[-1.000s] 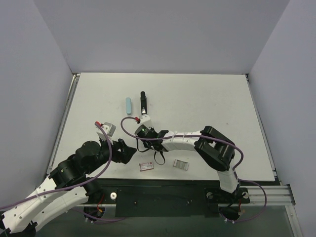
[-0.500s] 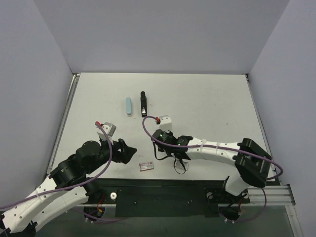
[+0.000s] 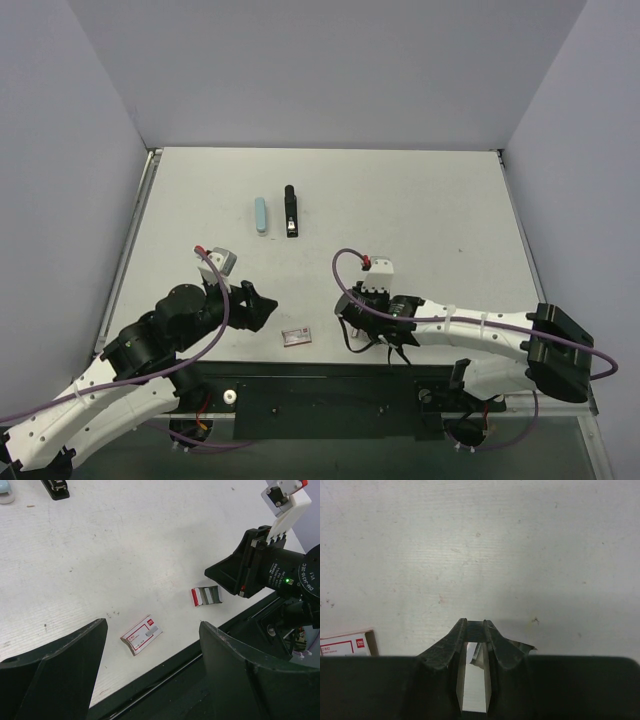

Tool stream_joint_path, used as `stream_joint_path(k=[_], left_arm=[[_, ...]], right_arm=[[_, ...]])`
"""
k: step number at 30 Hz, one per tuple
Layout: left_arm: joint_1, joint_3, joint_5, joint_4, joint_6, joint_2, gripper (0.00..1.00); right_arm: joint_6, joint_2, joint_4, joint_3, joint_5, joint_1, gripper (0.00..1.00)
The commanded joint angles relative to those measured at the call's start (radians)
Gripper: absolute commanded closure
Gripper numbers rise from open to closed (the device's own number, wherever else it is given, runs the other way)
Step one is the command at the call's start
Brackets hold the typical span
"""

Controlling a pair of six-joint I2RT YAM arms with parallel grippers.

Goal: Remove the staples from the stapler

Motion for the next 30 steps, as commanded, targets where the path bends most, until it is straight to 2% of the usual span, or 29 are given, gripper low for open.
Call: stream_joint_path(k=[1, 13, 30], left_arm=[[-0.003, 0.03, 0.0, 0.016, 0.009, 0.005, 0.15], [-0.003, 0.024, 0.004, 0.024, 0.012, 0.021, 0.15], [-0.003, 0.021, 0.012, 0.025, 0.01, 0.01, 0.15]], right_arm=[[0.143, -0.061, -0.097, -0.05, 0.071, 0.018, 0.98], [0.271, -0.06, -0.11, -0.102, 0.043, 0.035, 0.98], [0.321, 0.035, -0.111, -0.067, 0.023, 0.055, 0.98]])
